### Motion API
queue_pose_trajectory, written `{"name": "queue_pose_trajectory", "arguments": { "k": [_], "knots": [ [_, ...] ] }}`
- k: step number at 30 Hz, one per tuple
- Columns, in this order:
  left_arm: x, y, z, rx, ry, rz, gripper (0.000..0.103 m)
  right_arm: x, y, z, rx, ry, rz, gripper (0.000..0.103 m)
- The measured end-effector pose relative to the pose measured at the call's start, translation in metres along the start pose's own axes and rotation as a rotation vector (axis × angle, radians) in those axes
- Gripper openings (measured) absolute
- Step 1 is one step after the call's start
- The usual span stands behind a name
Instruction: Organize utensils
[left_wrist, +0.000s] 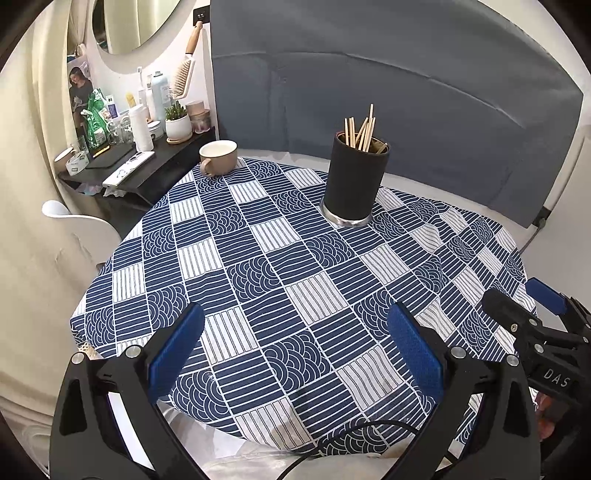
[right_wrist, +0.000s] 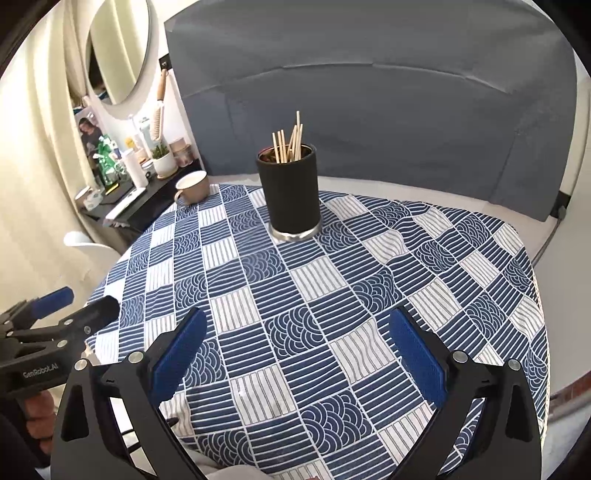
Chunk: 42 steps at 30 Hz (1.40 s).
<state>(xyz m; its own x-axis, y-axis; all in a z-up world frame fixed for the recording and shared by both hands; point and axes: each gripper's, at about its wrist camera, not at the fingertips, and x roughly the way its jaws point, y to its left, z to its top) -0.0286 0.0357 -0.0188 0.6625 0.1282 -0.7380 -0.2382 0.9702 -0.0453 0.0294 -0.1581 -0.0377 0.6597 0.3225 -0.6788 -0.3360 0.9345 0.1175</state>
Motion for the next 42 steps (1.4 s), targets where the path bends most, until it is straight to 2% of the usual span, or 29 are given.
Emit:
{"name": "queue_pose_trajectory", "arguments": {
  "k": [42],
  "knots": [
    [-0.001, -0.011, -0.007, 0.027, 0.033, -0.008, 0.097, -0.009, 0.004, -0.008, -0.05, -0.009, 0.0, 0.095]
  ]
}}
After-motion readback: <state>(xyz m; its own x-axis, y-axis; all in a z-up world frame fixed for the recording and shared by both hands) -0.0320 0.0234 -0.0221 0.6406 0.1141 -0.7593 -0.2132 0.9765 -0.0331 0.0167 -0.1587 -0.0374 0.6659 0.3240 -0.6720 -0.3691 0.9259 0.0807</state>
